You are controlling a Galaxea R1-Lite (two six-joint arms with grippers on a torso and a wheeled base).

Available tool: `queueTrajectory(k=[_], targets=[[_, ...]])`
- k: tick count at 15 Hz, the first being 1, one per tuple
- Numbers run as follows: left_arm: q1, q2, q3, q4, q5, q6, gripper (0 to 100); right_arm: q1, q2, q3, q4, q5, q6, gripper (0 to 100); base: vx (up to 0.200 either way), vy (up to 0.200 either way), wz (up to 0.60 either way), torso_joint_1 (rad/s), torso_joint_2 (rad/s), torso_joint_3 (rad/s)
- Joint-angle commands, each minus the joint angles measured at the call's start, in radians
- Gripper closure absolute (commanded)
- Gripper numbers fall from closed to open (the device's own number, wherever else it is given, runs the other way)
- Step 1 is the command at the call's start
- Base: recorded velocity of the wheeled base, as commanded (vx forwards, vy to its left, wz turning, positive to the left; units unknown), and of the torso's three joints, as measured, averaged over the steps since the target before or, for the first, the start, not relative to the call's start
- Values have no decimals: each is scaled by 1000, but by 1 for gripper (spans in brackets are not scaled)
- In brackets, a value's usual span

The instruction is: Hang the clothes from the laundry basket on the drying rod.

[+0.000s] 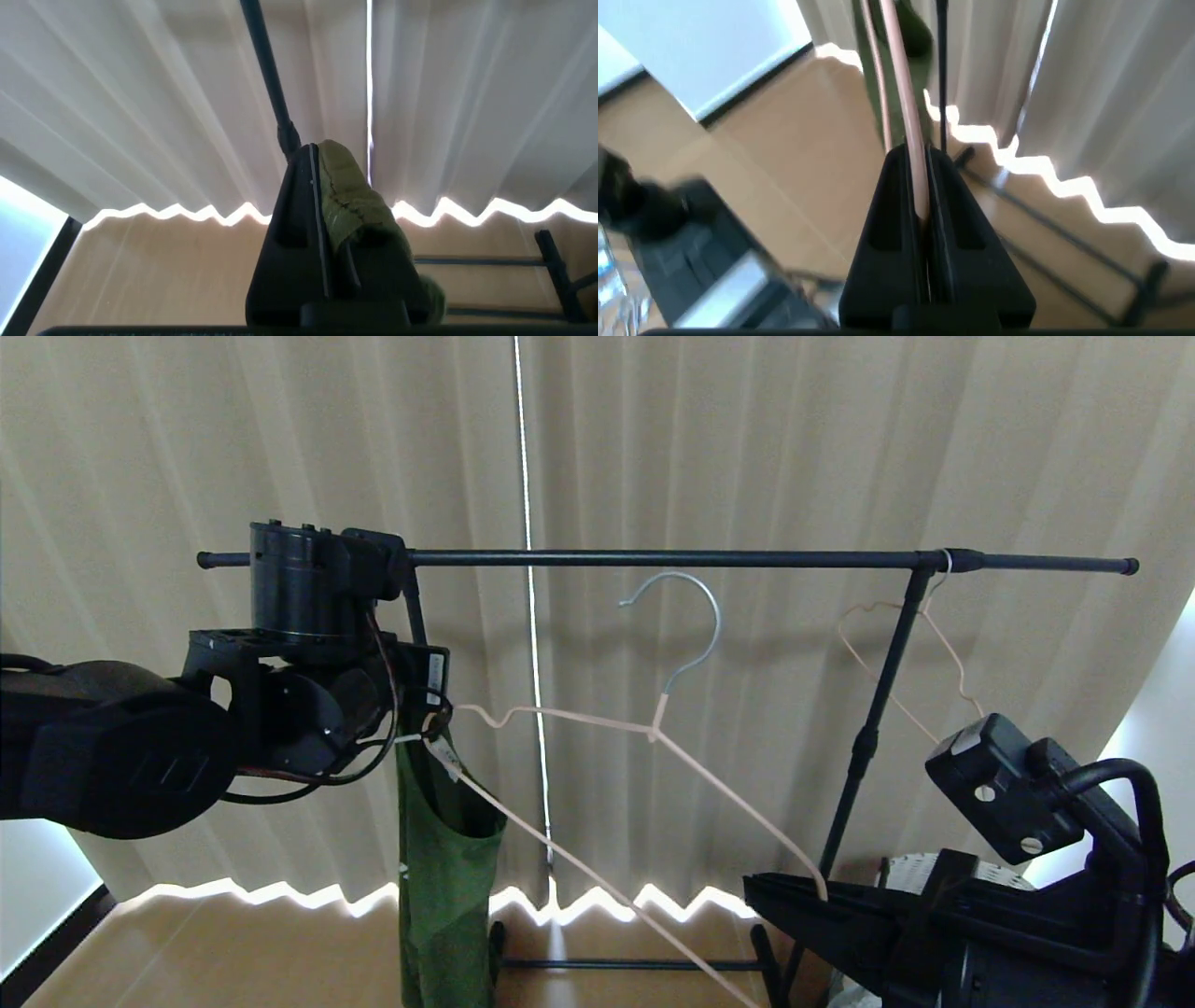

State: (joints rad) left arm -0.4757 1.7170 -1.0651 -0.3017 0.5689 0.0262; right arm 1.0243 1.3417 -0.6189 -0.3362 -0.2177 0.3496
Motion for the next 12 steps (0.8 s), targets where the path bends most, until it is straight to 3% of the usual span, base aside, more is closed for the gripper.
queueTrajectory(k=[1, 5, 12], targets=[[-11, -11, 4, 1, 0, 1, 100, -1, 51, -25, -37, 3, -1, 100, 0, 0, 0, 0, 0, 0], [-23, -31, 5, 4, 0, 0, 100, -13, 131, -48, -119, 1, -1, 100, 0, 0, 0, 0, 0, 0], [-24, -56, 14, 6, 0, 0, 100, -18, 241, -107, -115, -35, 12, 100, 0, 0, 0, 0, 0, 0]])
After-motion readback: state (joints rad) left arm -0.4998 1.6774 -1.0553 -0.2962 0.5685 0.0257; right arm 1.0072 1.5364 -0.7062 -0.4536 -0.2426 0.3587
